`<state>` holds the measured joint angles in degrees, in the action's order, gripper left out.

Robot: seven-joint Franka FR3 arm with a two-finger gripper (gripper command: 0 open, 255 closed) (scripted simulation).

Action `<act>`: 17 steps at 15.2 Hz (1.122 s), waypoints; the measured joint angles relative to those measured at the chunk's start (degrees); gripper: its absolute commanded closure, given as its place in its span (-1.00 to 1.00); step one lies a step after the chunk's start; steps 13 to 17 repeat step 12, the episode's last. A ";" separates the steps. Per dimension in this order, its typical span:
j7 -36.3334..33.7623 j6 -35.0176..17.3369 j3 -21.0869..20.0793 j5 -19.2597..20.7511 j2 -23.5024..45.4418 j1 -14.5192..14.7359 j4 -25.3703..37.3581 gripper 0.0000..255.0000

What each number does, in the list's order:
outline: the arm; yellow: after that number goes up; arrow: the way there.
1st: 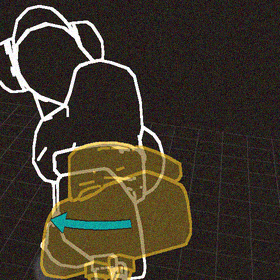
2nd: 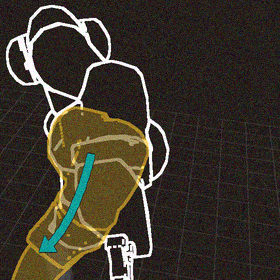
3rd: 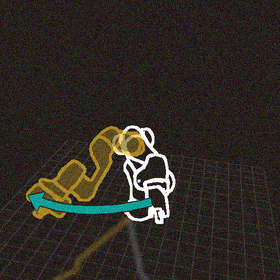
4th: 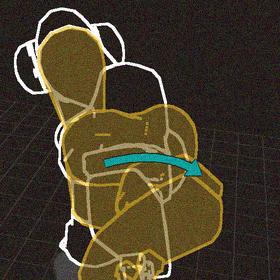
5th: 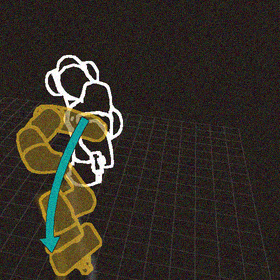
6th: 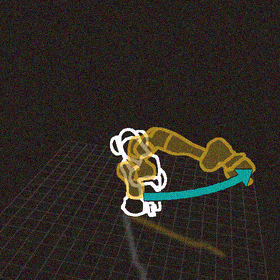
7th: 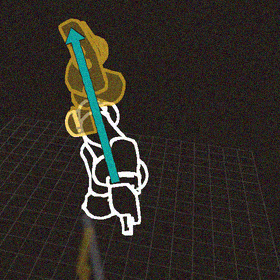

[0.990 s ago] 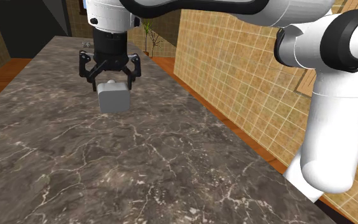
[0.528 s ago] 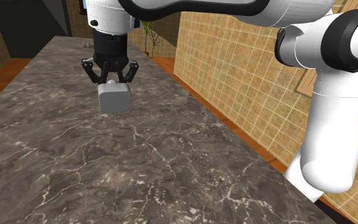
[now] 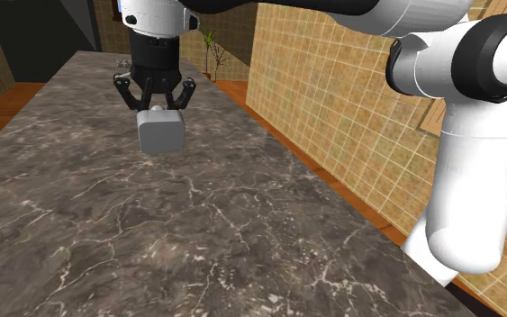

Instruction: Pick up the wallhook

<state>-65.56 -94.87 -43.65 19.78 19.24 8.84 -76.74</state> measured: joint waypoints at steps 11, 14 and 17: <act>0.63 10.67 0.38 2.72 3.83 4.70 14.15 1.00; 0.67 11.21 0.41 2.89 4.05 4.99 14.89 1.00; 0.67 11.21 0.41 2.89 4.05 4.99 14.89 1.00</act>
